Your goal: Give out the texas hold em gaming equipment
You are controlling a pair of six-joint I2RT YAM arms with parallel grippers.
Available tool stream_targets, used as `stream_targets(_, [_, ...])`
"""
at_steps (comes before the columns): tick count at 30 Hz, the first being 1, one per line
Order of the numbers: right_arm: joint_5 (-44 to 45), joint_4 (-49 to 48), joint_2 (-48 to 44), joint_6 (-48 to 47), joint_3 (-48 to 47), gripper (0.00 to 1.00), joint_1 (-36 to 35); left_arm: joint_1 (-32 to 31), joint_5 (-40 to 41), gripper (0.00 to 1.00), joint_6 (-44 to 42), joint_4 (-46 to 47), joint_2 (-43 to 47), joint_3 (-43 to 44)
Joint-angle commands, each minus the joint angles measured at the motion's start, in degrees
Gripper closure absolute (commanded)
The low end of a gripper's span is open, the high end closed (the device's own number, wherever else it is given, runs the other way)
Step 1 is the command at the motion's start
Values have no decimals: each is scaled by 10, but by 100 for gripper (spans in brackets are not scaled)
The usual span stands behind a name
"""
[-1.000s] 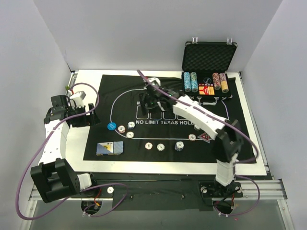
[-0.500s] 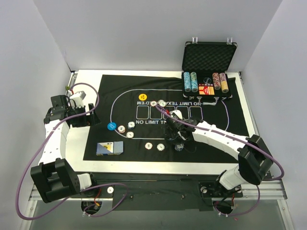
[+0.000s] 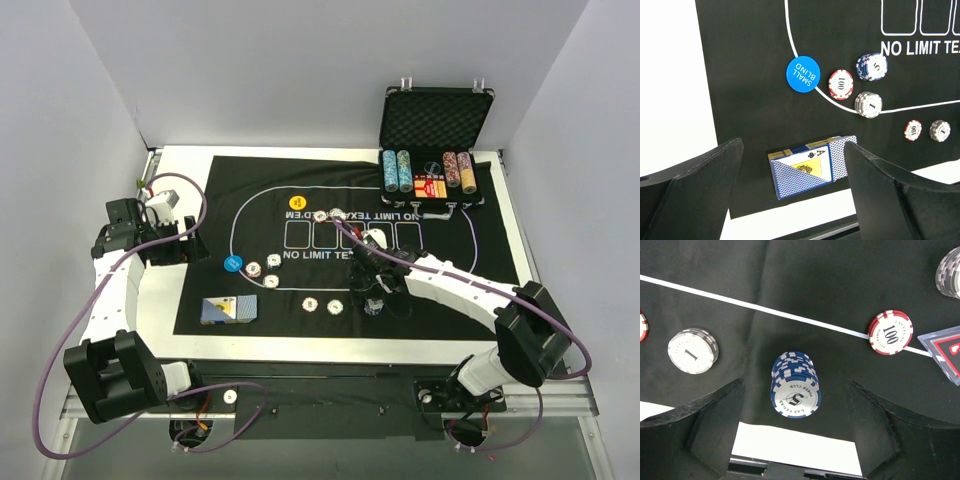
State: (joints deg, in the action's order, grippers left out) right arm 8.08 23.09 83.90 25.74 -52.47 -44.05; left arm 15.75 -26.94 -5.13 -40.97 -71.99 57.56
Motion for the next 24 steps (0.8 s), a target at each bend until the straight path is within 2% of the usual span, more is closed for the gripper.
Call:
stream_targets(1, [-8,-7,0,12,12,26,1,3,-3,7,-6,4,12,16])
stream_targets(15, [-18,-31,7,23,47,35,4,2,-3,7,-5,3,12,19])
stream_targets(24, [-20,-37,7,26,53,50,9,3,-3,7,-6,1,13,19])
